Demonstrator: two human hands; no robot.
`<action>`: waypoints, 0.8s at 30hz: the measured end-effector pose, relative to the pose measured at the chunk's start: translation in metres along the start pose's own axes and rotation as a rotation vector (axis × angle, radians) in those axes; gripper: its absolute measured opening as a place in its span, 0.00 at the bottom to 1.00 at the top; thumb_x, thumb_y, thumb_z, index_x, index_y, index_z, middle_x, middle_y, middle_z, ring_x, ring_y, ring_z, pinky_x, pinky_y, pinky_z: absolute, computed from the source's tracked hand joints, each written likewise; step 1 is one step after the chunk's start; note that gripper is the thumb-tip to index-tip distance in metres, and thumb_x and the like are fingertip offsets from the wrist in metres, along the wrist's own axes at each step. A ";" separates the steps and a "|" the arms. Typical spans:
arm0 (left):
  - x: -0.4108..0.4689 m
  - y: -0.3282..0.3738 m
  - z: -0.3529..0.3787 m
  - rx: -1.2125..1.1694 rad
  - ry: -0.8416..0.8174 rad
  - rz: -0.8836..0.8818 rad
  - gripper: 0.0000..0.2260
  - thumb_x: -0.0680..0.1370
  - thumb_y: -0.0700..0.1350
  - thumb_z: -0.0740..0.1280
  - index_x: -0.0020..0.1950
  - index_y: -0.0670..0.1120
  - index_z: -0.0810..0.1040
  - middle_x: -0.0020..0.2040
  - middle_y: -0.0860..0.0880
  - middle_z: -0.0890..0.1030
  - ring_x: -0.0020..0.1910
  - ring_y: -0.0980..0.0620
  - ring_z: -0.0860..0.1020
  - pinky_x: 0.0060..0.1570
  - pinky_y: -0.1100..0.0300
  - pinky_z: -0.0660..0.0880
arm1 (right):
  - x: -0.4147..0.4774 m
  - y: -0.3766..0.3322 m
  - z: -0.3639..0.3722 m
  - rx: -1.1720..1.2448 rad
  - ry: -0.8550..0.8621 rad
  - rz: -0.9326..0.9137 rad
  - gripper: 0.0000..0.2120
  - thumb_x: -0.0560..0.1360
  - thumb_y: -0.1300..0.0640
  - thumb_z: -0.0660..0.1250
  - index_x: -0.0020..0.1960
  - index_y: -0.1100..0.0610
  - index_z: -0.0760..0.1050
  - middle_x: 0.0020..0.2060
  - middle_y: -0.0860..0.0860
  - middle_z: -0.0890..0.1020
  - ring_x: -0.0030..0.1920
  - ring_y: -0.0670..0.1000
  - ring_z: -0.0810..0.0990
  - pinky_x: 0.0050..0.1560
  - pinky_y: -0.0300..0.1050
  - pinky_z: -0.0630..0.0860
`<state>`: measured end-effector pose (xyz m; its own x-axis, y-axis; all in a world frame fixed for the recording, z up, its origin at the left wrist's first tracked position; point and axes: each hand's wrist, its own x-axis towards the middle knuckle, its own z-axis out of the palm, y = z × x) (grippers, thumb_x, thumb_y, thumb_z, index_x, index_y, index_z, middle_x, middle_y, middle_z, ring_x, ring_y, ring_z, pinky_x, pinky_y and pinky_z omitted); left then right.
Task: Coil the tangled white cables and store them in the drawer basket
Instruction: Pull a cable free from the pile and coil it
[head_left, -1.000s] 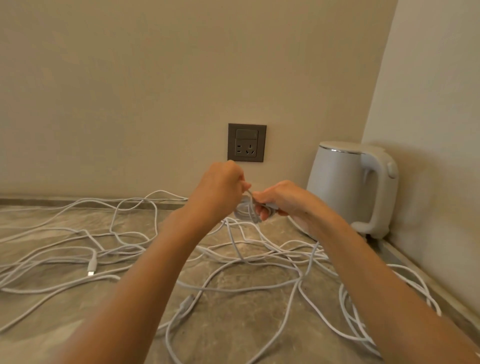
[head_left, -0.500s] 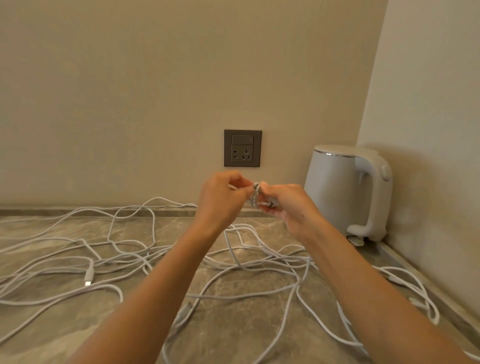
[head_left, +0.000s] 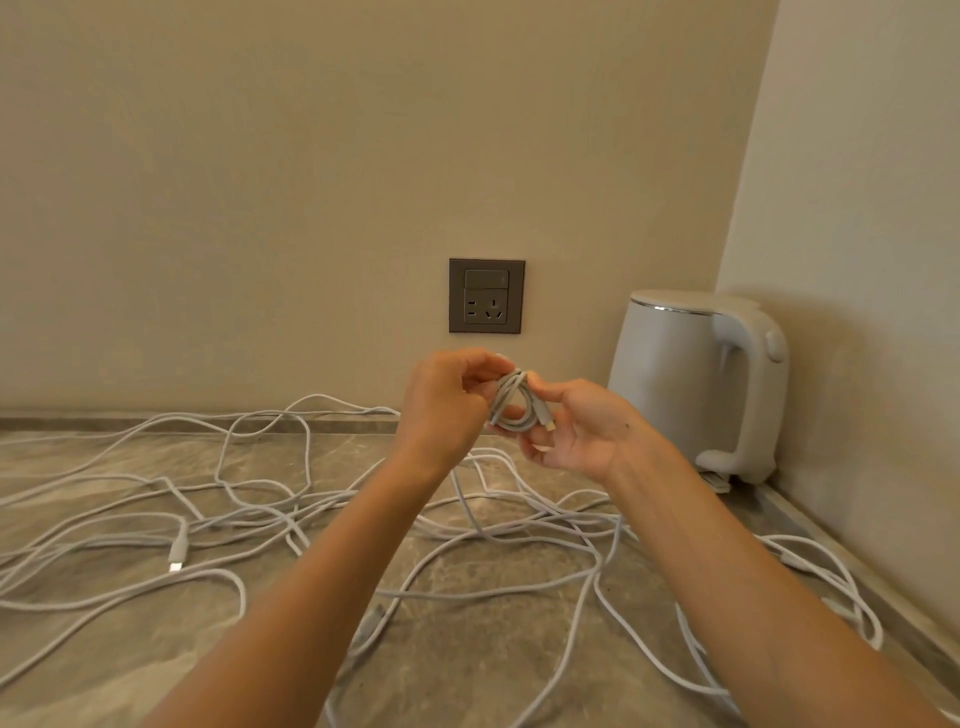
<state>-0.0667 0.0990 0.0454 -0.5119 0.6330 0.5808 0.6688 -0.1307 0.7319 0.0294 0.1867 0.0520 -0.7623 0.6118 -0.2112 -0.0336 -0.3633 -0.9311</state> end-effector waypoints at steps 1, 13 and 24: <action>-0.001 0.000 0.001 0.027 0.015 0.014 0.12 0.72 0.29 0.65 0.50 0.40 0.82 0.43 0.47 0.82 0.41 0.55 0.79 0.42 0.70 0.75 | 0.000 0.000 0.000 -0.040 -0.004 0.000 0.08 0.80 0.56 0.58 0.46 0.56 0.75 0.39 0.55 0.80 0.42 0.55 0.81 0.38 0.42 0.69; -0.004 -0.009 0.005 0.085 0.177 0.143 0.10 0.71 0.31 0.69 0.43 0.45 0.84 0.40 0.45 0.83 0.39 0.45 0.81 0.40 0.45 0.79 | 0.001 0.003 0.004 0.019 -0.004 -0.037 0.11 0.81 0.56 0.57 0.45 0.57 0.75 0.30 0.56 0.83 0.36 0.56 0.82 0.36 0.41 0.69; -0.006 -0.008 0.006 0.263 0.059 0.334 0.09 0.70 0.38 0.72 0.50 0.41 0.83 0.40 0.43 0.78 0.37 0.45 0.77 0.39 0.45 0.77 | 0.005 0.001 -0.002 0.162 0.092 -0.027 0.09 0.79 0.58 0.61 0.42 0.61 0.74 0.32 0.56 0.79 0.32 0.51 0.76 0.39 0.44 0.71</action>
<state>-0.0657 0.1004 0.0337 -0.2688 0.5434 0.7953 0.9140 -0.1168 0.3886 0.0264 0.1907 0.0490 -0.6977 0.6818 -0.2201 -0.1624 -0.4497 -0.8783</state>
